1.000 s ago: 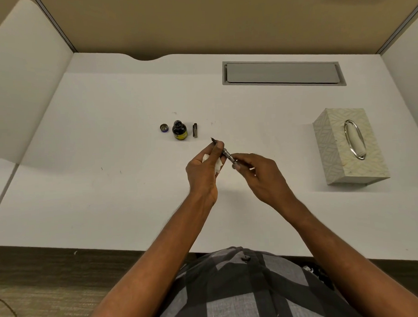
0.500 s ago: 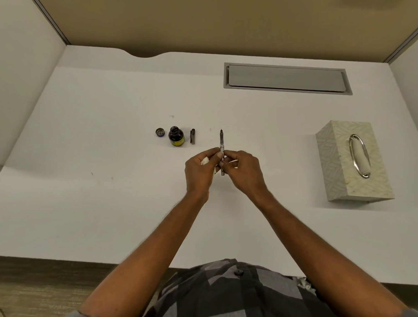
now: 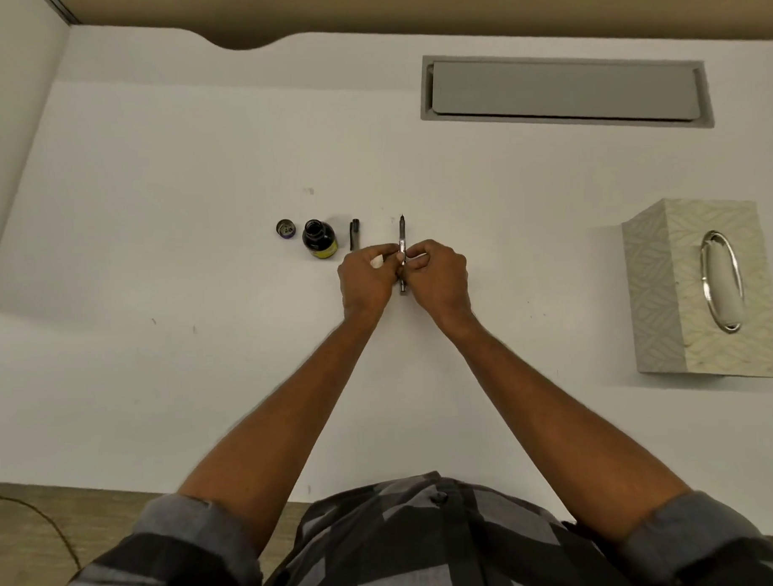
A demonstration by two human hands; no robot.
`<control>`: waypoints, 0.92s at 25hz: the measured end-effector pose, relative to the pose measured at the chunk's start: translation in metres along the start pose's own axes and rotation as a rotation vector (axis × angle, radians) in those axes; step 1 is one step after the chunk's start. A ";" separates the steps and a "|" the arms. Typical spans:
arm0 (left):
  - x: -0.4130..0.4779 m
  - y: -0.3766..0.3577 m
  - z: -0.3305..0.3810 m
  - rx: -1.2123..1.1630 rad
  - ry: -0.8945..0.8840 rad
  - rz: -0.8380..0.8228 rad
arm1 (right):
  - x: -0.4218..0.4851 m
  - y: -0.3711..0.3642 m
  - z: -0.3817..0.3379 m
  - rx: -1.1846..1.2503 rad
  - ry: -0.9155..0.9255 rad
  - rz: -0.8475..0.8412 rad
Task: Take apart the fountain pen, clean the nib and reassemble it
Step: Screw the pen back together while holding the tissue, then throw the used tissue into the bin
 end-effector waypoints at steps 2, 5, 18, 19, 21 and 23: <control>0.009 -0.002 -0.004 0.032 -0.005 -0.016 | 0.004 -0.003 0.000 -0.011 0.002 0.006; 0.018 -0.003 -0.006 0.049 0.003 -0.035 | 0.011 -0.006 -0.003 -0.012 -0.017 -0.006; -0.003 0.015 0.009 -0.133 0.067 -0.054 | 0.001 0.014 -0.008 0.030 0.011 -0.004; -0.012 0.020 0.012 -0.167 0.090 -0.068 | -0.009 0.021 -0.012 0.076 0.042 -0.030; -0.029 0.027 0.017 -0.293 0.197 -0.187 | -0.032 0.033 -0.021 0.158 0.136 -0.097; -0.051 0.036 0.026 -0.554 0.441 -0.376 | -0.059 0.042 -0.023 0.158 0.244 -0.122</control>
Point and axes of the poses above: each hand's wrist, its own x-axis towards the middle knuckle, its own y-axis out of the back of the hand, z = x × y, the point moved 2 cm from there along x, towards the middle knuckle, and after that the axes turned 13 degrees about z, right-handed, at the moved point
